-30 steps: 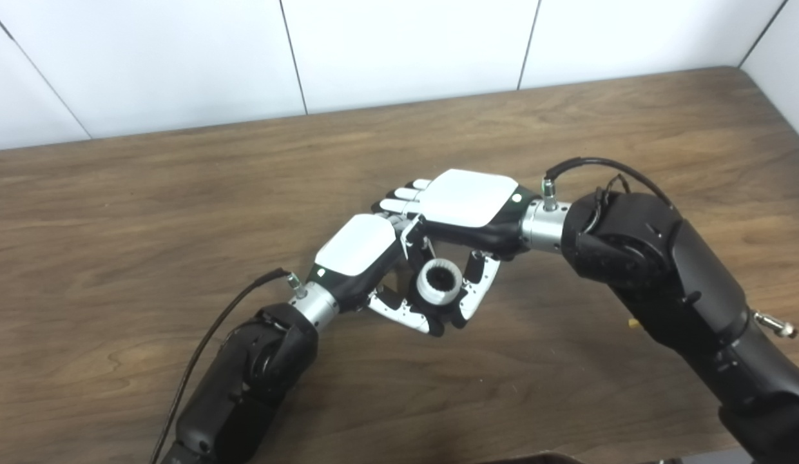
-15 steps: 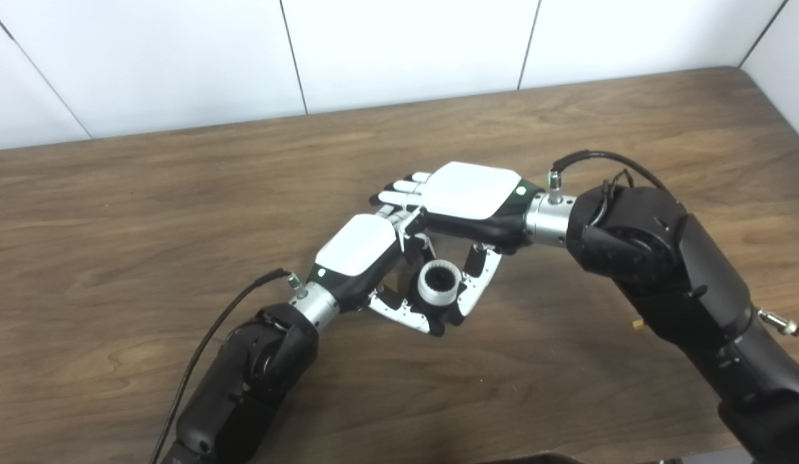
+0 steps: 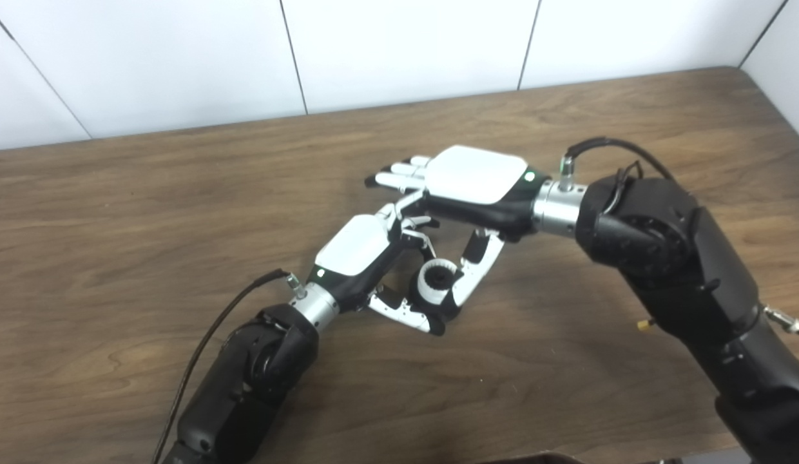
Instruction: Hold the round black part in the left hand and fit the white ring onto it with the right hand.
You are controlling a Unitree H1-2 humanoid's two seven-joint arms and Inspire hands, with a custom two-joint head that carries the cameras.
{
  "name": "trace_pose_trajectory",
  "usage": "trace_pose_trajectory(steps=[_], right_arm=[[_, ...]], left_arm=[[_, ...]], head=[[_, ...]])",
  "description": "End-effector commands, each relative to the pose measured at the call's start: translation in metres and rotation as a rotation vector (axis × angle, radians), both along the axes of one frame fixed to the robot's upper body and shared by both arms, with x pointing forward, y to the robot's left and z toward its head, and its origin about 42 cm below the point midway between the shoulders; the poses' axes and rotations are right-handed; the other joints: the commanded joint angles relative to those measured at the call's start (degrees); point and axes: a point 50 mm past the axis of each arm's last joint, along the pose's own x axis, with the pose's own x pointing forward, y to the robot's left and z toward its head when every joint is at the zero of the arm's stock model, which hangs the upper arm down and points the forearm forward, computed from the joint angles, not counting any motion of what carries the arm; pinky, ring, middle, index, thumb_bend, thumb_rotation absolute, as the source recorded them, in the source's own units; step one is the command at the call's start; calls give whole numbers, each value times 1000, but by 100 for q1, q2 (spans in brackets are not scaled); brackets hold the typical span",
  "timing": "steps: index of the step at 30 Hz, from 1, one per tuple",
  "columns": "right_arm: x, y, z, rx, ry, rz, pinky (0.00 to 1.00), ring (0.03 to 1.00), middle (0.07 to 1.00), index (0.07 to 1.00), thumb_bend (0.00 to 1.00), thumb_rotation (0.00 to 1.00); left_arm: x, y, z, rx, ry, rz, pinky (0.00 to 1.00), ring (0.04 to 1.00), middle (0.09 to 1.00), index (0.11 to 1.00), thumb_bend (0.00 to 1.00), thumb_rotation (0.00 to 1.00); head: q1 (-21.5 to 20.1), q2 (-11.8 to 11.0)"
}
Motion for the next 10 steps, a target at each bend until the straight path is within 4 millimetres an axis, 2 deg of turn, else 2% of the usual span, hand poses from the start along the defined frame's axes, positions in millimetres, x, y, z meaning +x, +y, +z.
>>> trace_pose_trajectory(steps=[1,6,10], right_arm=[[2,-3,30,29,-92,-1,1000,1000,1000,987,1000,497],[3,-12,39,69,-117,-24,1000,1000,1000,934,1000,473],[2,-22,48,94,-144,-54,1000,1000,1000,953,1000,491]], left_arm=[[5,1,4,-14,-24,1,1000,923,872,480,513,49],[6,5,1,-18,-33,4,1000,915,863,479,514,49],[7,7,0,-18,-38,8,1000,911,862,479,515,49]], head=[[-2,-3],[2,-68],[-7,-110]])
